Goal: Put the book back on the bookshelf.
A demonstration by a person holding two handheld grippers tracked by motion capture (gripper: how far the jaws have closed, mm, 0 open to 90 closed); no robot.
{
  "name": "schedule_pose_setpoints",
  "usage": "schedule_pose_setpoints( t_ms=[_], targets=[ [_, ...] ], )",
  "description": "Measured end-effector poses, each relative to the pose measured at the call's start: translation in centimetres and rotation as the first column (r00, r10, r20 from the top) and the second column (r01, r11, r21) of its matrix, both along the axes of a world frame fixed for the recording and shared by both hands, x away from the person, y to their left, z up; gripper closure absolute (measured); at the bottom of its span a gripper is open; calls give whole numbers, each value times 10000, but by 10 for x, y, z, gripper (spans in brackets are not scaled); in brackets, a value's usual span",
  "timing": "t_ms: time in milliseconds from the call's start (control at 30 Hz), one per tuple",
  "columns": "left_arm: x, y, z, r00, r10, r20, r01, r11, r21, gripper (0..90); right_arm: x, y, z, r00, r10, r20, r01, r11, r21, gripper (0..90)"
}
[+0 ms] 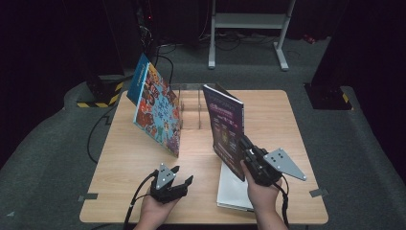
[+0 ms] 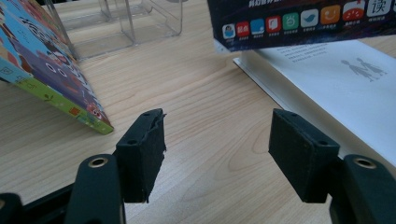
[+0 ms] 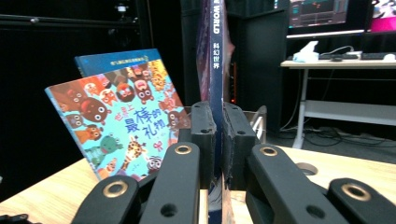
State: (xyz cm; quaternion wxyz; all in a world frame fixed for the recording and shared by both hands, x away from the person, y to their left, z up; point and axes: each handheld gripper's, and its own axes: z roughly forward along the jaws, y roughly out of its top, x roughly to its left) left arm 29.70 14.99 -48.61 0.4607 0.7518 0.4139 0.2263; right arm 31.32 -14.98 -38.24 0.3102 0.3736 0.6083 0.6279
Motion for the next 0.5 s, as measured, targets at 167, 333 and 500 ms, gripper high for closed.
schedule_pose_setpoints(
  t_ms=[167, 333, 500],
  targets=[
    [0, 2, 1, 10000, 22, 48, -22, 10000, 17, 361, 2, 12, -2, 9998, 188, -31, -188, 9998, 13, 851],
    [0, 4, 2, 10000, 53, 53, -52, 9999, -97, 361, 10, 25, -6, 9990, 418, -153, -419, 9991, -34, 850],
    [3, 8, 9, 9998, 130, 146, -124, 9992, -392, 358, 12, 28, -12, 9986, 468, -248, -474, 9986, -240, 850]
  ],
)
